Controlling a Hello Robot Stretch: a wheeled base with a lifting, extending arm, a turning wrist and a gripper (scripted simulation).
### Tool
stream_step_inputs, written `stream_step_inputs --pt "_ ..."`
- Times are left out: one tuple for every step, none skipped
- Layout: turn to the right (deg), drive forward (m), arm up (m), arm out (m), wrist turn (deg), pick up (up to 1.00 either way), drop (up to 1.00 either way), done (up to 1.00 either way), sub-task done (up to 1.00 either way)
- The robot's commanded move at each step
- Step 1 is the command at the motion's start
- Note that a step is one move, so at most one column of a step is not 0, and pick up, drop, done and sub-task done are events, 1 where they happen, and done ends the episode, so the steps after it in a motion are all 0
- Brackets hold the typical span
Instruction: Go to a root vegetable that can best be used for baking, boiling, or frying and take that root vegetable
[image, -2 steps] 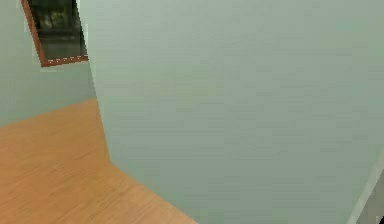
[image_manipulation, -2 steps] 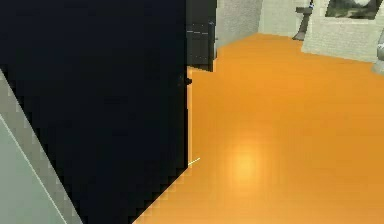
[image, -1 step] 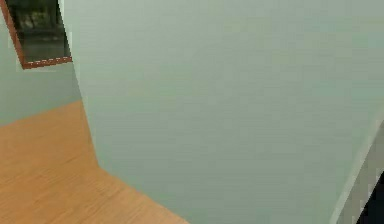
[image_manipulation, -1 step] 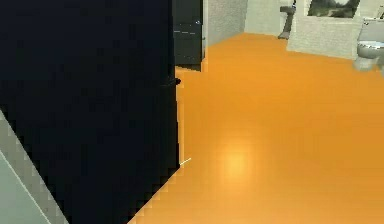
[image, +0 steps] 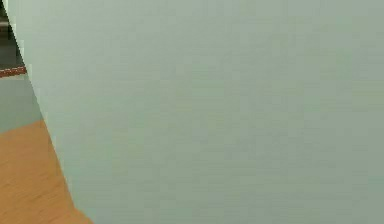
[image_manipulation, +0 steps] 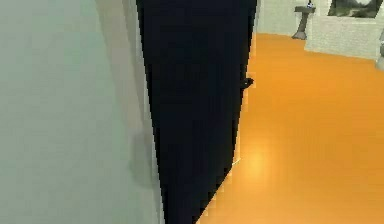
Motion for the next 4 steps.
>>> stream_step_inputs --pt "-45.0 0.0 0.0 0.0 0.0 0.0 0.0 0.0 0.0" --pt "-9.0 0.0 0.0 0.0 0.0 0.0 0.0 0.0 0.0" --pt "0.0 0.9 0.0 0.0 0.0 0.0 0.0 0.0 0.0" --pt "-45.0 0.0 0.0 0.0 0.0 0.0 0.0 0.0 0.0"
